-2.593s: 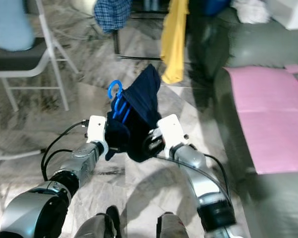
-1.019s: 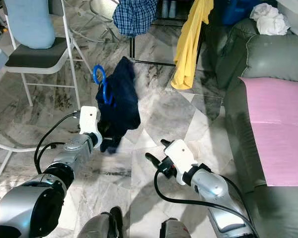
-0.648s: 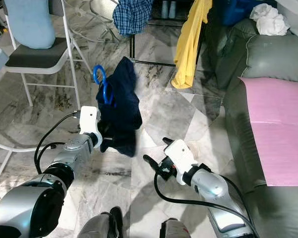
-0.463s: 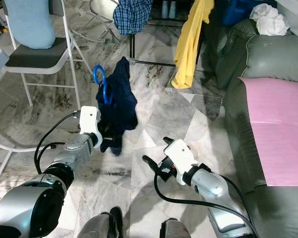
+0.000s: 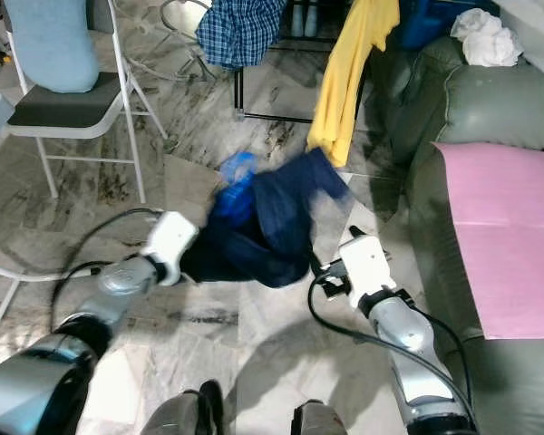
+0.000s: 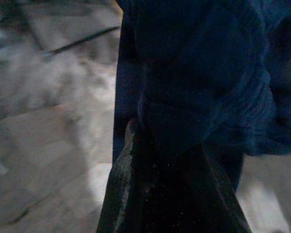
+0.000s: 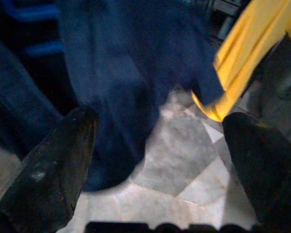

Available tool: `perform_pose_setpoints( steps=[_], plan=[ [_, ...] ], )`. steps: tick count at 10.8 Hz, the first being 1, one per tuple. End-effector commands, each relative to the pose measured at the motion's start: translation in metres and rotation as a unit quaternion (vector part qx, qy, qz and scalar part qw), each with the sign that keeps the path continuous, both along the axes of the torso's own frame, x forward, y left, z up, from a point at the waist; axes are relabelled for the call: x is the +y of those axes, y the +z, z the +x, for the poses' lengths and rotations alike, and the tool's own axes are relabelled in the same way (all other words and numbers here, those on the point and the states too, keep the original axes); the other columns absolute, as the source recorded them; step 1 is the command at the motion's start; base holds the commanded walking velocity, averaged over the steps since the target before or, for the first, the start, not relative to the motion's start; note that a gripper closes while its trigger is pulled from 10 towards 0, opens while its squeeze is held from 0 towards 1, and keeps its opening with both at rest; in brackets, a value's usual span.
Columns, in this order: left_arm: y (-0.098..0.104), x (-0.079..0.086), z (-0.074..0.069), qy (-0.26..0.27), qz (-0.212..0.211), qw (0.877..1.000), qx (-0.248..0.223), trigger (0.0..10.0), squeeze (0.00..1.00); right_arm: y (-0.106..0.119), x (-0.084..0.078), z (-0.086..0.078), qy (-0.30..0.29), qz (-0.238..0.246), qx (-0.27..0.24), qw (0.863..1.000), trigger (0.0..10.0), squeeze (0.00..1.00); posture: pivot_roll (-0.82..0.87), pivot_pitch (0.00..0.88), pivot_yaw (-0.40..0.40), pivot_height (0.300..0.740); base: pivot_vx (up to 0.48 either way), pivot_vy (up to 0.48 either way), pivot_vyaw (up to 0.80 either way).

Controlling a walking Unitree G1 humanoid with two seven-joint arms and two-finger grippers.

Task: Hang hanger

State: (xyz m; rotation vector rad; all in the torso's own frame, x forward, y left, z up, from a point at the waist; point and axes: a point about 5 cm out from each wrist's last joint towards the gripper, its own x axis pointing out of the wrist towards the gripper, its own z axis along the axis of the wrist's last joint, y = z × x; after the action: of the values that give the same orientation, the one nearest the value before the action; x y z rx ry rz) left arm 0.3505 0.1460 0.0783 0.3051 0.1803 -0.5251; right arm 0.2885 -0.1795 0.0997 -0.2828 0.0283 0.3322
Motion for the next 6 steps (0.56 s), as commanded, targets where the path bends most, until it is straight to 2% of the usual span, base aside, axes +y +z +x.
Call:
perform_pose_setpoints(
  steps=[1,3,4,5,6],
  plan=[
    [0.005,0.011,0.000,0.039,-0.023,0.998,-0.031,0.0,0.00,-0.002,0.000,0.002,-0.001,0.000,-0.002,1.000,10.0,1.00,-0.18,0.103,0.009,0.740,0.000,0.000,0.00],
    [-0.002,0.022,-0.009,0.063,-0.010,0.996,-0.060,0.0,0.00,-0.007,0.005,0.005,0.010,-0.002,0.005,1.000,10.0,1.00,-0.15,0.065,-0.017,0.740,0.000,0.000,0.00],
    [-0.012,0.035,-0.017,0.119,-0.019,0.991,-0.055,0.2,0.00,-0.010,0.010,0.007,0.015,-0.002,0.005,1.000,10.0,1.00,-0.13,0.034,-0.033,0.740,0.000,0.000,0.00],
    [-0.021,0.039,-0.025,0.149,-0.031,0.987,-0.047,2.0,0.00,-0.015,0.015,0.007,0.021,0.001,0.010,1.000,10.0,1.00,-0.11,0.027,-0.039,0.740,0.000,0.000,0.00],
    [-0.030,0.040,-0.031,0.192,-0.051,0.979,-0.036,4.4,0.00,-0.021,0.020,0.009,0.021,0.006,0.019,1.000,10.0,0.91,-0.09,0.025,-0.047,0.740,0.000,0.000,0.00]
  ],
)
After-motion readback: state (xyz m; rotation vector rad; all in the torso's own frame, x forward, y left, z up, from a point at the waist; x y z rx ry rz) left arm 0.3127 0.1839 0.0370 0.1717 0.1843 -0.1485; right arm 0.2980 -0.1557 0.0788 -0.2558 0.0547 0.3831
